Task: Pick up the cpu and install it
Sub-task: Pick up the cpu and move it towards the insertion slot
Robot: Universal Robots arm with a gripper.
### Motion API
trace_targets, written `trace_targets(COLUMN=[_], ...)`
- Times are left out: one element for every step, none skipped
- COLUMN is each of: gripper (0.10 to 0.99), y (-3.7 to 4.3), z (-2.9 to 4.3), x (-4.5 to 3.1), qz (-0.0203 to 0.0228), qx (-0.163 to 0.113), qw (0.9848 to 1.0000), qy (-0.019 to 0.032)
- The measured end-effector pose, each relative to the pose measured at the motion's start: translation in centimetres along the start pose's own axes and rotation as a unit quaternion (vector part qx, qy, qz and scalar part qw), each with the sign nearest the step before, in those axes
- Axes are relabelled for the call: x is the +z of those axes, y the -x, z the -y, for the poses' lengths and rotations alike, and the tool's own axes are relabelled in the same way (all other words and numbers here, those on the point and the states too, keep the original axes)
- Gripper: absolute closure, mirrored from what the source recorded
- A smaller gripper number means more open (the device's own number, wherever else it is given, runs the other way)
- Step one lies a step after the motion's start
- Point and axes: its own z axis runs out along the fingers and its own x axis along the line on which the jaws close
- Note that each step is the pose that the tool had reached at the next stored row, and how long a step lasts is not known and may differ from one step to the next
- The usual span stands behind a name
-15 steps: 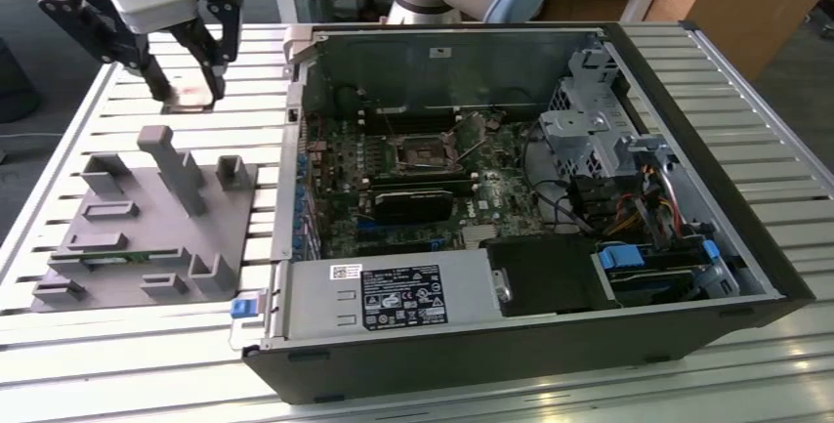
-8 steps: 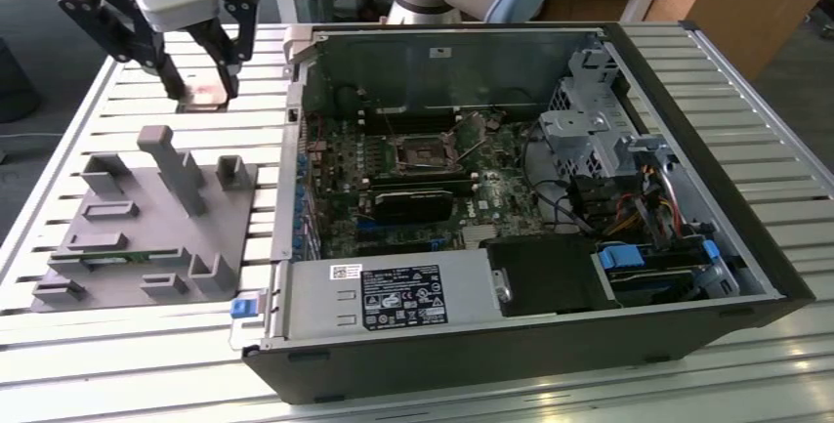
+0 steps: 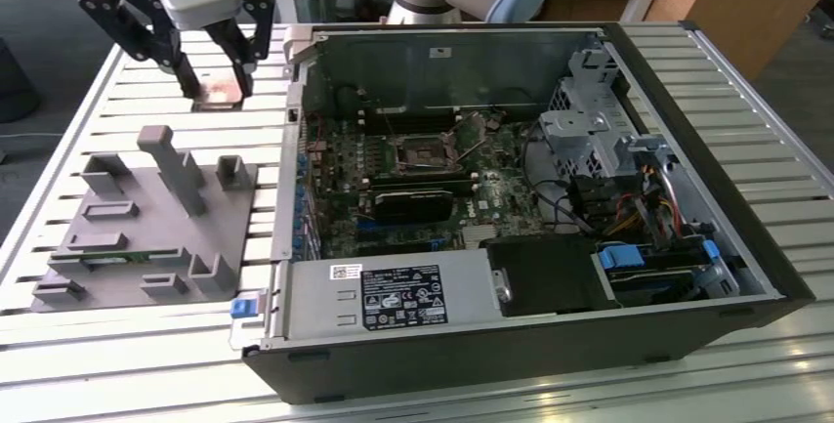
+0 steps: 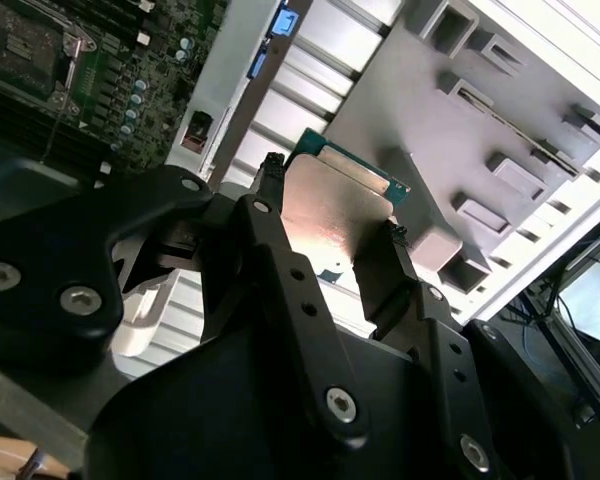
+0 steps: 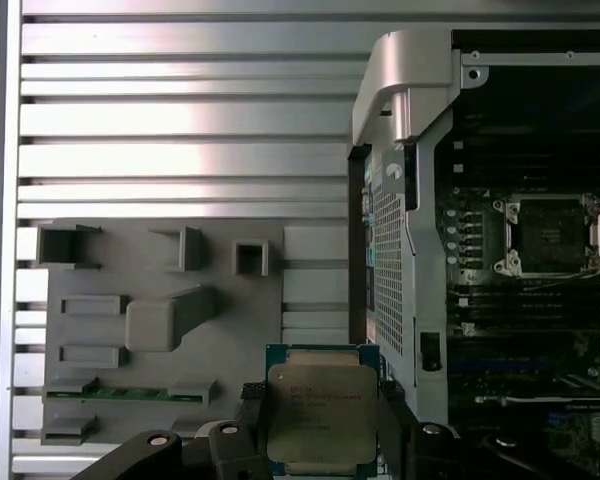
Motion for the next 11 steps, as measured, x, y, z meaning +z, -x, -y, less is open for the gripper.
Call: trace_targets(gripper=[0.553,0.553,0.553,0.553,0.553,0.553,0.553,0.553,0.553,0.553,0.553], y=[0.16,0.32,0.48,0.65,0.81,0.97,1.13,1.29,1.44,1.6,1.77], z=[-0.02,-0.03,-0.05,-0.07,-0.09,-0.1,-0.12,-0.13,-0.15,-0.16,-0.18], x=[0.0,0.0,0.0,-0.01,-0.01,0.0,-0.01,0.0,-0.01,0.0,0.0], qz=[0.0,0.0,0.0,-0.0001,-0.0001,-0.0001,-0.0001,-0.0001,-0.0001,0.0,0.0], qx=[0.0,0.0,0.0,0.0,0.0,0.0,0.0,0.0,0.0,0.0,0.0], qw=[1.0,1.0,1.0,1.0,1.0,1.0,1.0,1.0,1.0,1.0,1.0], qy=[0.0,0.0,0.0,-0.0001,0.0,0.0,0.0,0.0,-0.0001,0.0,0.0])
